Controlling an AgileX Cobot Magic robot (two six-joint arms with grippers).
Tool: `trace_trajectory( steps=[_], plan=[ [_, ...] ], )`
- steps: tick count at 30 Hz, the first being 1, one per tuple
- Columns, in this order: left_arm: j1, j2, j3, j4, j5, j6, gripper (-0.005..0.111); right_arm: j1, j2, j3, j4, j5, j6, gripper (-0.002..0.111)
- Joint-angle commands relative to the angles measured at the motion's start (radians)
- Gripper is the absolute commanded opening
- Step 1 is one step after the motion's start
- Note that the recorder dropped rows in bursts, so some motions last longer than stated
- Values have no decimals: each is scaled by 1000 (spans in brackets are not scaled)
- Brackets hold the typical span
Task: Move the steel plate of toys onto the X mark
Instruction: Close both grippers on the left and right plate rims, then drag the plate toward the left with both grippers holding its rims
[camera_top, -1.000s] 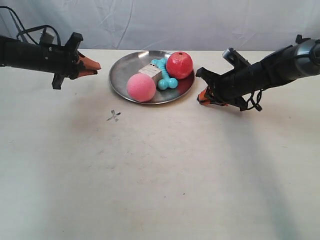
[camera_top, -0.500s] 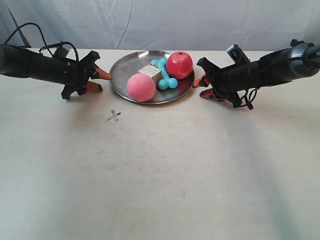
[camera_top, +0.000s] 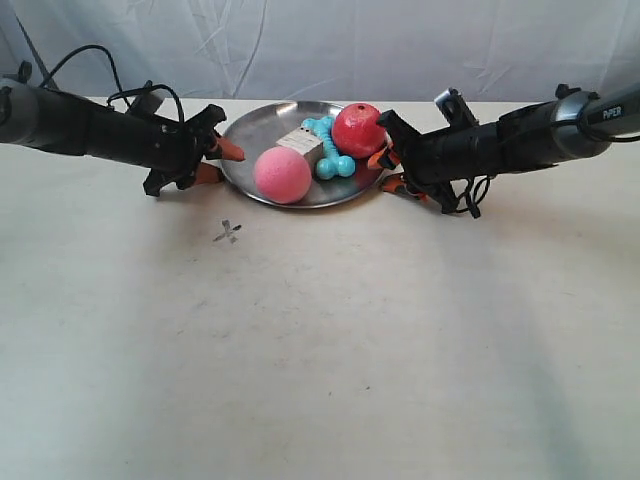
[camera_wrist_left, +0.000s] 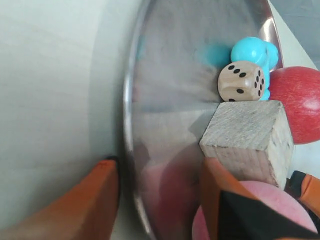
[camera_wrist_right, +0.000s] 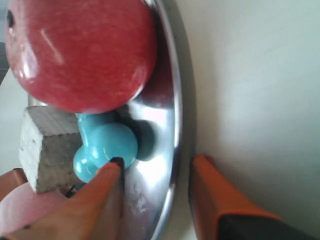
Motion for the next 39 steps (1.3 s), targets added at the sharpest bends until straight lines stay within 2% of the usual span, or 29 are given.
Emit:
trace_trajectory(
  steps=[1,8,10,15,18,25,32,39],
  plan=[
    [-9,6,-3,-13,-12,11,48,22,22,6,-21,-22,-8,41],
    [-35,9,-3,3,-34,11,46,22,22,6,-21,-24,-8,41],
    [-46,11,-3,9,-37,11,44,22,22,6,-21,-28,-8,38],
    [-60,28,-3,5,-31,10,38,22,22,6,-54,-32,-8,15],
    [-65,29,-3,6,-28,10,31,22,22,6,-88,-32,-8,-1],
    [-67,29,-3,2,-7,10,0,22,22,6,-134,-9,-8,-1],
    [-67,29,-3,-1,26,2,0,20,22,6,-127,32,-8,-1],
    [-52,29,-3,9,68,-104,0,20,22,6,-123,84,52,-1]
  ],
)
